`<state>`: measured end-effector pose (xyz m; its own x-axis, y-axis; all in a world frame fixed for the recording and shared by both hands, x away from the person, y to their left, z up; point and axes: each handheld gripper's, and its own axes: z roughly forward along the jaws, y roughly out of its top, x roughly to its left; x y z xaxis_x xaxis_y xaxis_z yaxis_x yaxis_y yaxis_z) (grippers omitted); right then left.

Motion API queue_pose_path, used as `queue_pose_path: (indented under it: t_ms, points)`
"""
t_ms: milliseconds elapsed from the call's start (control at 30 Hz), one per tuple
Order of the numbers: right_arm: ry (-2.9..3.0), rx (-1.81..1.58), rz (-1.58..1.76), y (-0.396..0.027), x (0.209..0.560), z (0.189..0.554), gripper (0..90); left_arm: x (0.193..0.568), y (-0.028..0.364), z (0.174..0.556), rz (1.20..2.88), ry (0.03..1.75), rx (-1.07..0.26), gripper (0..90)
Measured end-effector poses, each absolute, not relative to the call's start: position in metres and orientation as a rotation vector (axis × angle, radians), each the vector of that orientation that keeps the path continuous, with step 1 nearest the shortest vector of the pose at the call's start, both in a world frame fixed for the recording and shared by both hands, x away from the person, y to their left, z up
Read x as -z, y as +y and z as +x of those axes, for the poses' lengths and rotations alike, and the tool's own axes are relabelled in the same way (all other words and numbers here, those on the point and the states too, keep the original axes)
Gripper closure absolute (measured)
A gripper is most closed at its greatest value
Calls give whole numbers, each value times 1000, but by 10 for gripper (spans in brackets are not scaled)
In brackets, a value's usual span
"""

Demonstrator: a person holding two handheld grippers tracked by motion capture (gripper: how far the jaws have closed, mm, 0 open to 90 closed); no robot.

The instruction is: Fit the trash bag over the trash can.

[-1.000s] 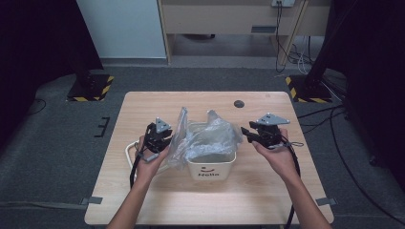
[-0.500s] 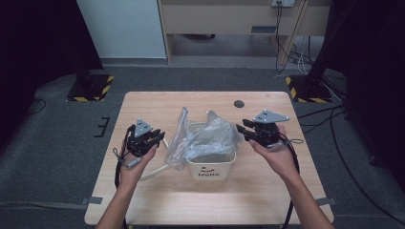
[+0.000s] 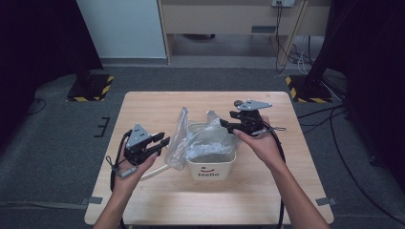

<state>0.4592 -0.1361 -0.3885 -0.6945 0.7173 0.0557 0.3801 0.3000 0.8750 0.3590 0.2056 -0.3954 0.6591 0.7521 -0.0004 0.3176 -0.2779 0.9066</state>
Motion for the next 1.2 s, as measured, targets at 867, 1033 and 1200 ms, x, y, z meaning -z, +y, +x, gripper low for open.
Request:
queue_pose_path:
  t_ms: [867,1033,1200]
  points:
    - [2370,-1363,864,-134,392,458,900,400,181,357,1923,800,-471,504]
    - [2359,-1377,848,-138,388,453,900,406,179,361,1968,822,-428,639]
    - [2342,-1397,828,-147,383,442,900,407,178,360,1977,805,-435,881]
